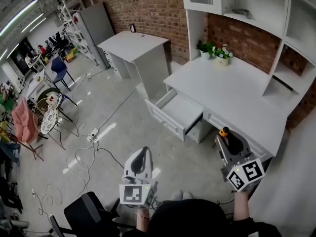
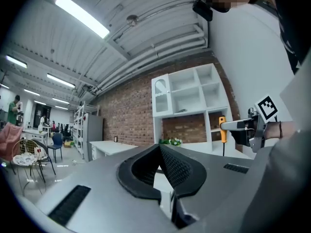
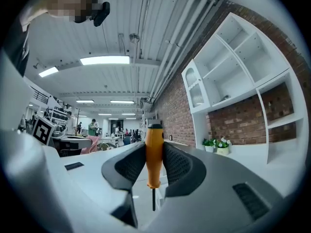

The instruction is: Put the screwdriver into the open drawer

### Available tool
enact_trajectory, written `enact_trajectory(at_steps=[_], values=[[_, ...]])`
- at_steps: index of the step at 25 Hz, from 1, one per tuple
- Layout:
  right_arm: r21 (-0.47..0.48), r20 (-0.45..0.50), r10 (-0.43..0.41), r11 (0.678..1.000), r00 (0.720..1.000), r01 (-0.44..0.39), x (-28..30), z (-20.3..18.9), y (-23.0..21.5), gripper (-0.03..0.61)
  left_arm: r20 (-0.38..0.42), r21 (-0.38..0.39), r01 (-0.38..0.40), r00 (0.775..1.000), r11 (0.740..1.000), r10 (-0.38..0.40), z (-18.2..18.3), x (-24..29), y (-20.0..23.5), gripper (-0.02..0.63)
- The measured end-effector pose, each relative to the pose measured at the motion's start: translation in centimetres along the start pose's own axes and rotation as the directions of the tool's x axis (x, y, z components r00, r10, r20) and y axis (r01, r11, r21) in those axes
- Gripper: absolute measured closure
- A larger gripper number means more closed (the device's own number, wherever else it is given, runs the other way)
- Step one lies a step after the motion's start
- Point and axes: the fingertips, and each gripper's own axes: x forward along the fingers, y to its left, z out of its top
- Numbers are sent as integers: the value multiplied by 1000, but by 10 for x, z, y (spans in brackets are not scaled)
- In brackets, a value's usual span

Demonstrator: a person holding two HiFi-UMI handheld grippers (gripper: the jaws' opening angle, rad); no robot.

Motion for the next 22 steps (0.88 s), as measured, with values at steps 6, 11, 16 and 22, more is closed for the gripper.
enact_trajectory(at_steps=[6, 11, 16, 22], values=[[18, -5, 16, 1000, 1000, -16, 13, -7, -7, 463, -22, -9, -17, 1000, 1000, 17, -10, 1, -1, 604], [38, -17, 46, 998, 999, -45, 31, -12, -8, 463, -41, -19, -41, 998, 999, 40, -15, 8, 9, 604], [33, -21, 62, 998, 998, -61, 53, -14, -13, 463, -47, -23, -38, 998, 999, 37, -17, 27, 15, 604], [37, -28, 64, 997, 998, -63, 79, -22, -23, 463, -56, -4, -4, 998, 1000, 4, -23, 61, 24, 606]])
